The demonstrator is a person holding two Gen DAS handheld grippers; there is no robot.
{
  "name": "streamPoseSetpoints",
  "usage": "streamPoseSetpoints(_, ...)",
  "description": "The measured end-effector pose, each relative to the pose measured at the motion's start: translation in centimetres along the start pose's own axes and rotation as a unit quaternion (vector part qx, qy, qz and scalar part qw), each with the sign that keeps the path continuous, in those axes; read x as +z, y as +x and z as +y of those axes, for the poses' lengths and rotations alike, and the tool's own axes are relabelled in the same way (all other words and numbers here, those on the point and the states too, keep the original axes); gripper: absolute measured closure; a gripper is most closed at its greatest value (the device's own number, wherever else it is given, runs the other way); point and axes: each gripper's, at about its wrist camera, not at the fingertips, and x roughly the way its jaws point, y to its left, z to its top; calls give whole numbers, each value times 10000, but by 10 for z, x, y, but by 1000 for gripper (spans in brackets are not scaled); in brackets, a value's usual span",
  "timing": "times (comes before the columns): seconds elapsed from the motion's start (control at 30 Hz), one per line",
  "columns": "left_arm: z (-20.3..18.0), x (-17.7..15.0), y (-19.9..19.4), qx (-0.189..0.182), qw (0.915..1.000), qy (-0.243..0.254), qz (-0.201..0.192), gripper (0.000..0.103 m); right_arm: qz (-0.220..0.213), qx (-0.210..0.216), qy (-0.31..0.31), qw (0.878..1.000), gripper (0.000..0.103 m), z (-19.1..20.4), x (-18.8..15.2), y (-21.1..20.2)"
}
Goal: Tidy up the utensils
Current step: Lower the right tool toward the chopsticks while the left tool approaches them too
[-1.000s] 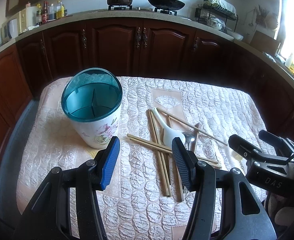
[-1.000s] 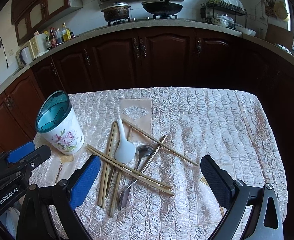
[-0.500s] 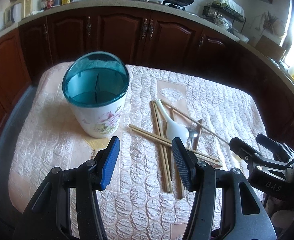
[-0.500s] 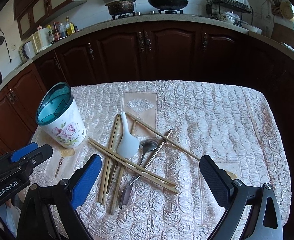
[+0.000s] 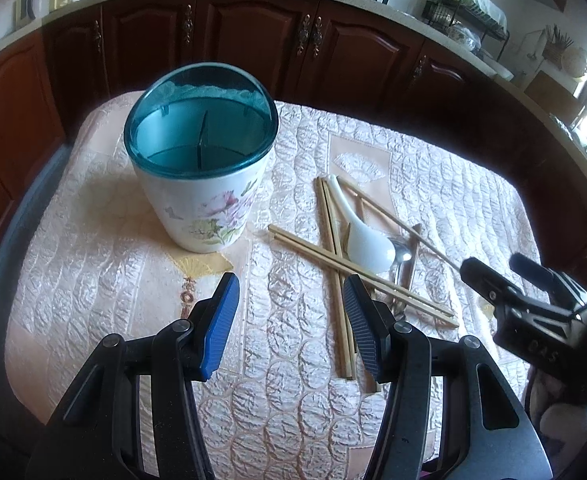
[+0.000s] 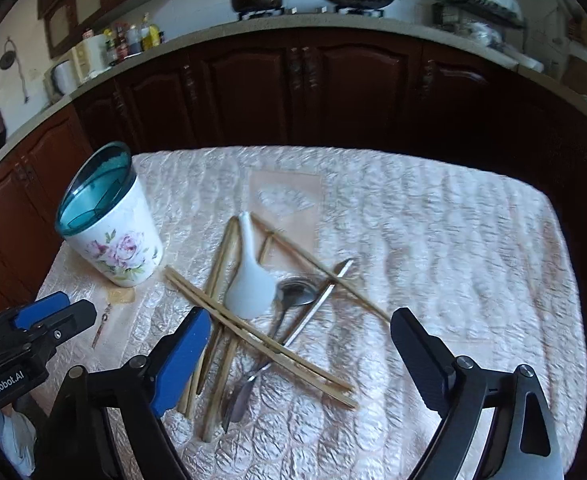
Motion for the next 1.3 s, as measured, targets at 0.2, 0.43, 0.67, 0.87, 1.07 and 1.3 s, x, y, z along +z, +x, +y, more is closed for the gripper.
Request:
streamPoseSetpoints(0.2,2,-2,7,45,10000,-12,85,49,462,218,-485,9975,33,13,0,43)
streamPoseSetpoints(0.43,10,0,14,129,9998,-42,154,49,816,97,-1160,9898,33,36,0,80)
streamPoseSetpoints(0.67,13,2,23,150,9995,-79,261,49,1088,-41,-1563,9817,33,45,0,107)
streamPoseSetpoints(0.87,12,3,30,143,9993,-97,341,49,1112,-109,-1456,9830,33,44,5,128)
streamPoseSetpoints(1.07,11,4,32,157,9992,-93,360,49,1040,-381,-1098,9878,33,24,26,137)
streamPoseSetpoints(1.3,10,4,33,153,9992,-87,370,49,944,-186,-885,9914,33,12,37,126)
